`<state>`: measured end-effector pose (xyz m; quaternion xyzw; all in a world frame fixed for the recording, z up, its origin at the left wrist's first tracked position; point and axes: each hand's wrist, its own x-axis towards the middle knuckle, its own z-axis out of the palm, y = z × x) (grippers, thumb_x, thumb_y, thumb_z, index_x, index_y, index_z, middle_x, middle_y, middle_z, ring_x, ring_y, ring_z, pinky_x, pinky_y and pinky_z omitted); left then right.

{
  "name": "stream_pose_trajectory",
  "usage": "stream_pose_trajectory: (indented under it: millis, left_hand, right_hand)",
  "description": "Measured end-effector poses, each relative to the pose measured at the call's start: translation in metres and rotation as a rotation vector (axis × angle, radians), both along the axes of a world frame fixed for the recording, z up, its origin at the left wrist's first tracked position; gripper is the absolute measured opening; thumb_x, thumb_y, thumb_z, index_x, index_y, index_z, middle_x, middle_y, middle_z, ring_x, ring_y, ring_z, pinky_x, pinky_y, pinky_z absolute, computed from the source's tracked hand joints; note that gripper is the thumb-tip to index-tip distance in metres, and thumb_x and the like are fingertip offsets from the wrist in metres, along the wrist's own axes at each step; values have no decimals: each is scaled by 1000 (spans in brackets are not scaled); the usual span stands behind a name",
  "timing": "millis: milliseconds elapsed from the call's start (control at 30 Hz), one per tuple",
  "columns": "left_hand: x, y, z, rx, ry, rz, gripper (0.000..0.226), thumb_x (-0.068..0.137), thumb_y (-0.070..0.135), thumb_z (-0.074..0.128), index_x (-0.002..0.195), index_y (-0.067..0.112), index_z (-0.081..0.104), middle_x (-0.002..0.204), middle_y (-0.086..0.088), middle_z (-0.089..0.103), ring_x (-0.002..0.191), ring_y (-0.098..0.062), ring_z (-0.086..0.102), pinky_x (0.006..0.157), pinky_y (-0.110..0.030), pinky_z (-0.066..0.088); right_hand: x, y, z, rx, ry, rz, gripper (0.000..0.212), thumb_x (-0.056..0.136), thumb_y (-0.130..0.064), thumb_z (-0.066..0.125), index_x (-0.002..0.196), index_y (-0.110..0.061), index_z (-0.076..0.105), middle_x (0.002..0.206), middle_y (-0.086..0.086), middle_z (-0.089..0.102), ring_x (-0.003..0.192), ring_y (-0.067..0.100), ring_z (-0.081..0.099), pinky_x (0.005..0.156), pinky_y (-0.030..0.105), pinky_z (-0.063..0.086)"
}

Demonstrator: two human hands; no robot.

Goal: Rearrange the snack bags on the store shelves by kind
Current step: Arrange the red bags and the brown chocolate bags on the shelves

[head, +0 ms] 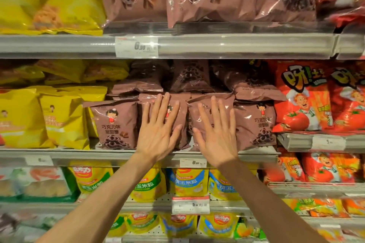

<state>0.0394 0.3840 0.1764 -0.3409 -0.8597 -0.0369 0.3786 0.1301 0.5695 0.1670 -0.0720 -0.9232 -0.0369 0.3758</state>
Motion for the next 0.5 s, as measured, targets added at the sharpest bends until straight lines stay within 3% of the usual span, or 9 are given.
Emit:
stream_pose_trajectory:
  millis: [133,233,367,500]
  left_hand:
    - [3,-4,5,-3,-33,-40,66,108,48,30,165,19,19,174,-14,8,161,-31,5,130,-51,1]
    - [12,-16,13,88,-67,-123,62,107,40,41,163,16,29,173,-13,15,161,-28,10,130,-49,6]
    - [21,-50,10,226,-28,-155,52,100,21,59,149,6,51,163,-18,38,153,-34,32,125,-54,25]
    - [5,-104,-2,252,12,-116,49,95,17,61,142,4,57,153,-21,49,139,-40,46,112,-56,39]
  right_hand:
    - [-1,1,-1,-12,11,21,70,101,-49,37,163,-24,16,170,14,1,158,30,-2,125,58,1]
    - [1,0,-1,-56,55,66,67,102,-49,38,162,-22,23,170,14,4,158,30,0,125,58,2]
    - [7,-13,0,-120,235,111,61,100,-42,48,152,-10,43,165,18,25,155,32,20,122,61,15]
    - [5,-48,4,-85,386,229,47,95,-27,63,136,-3,60,153,21,45,144,37,40,117,61,27]
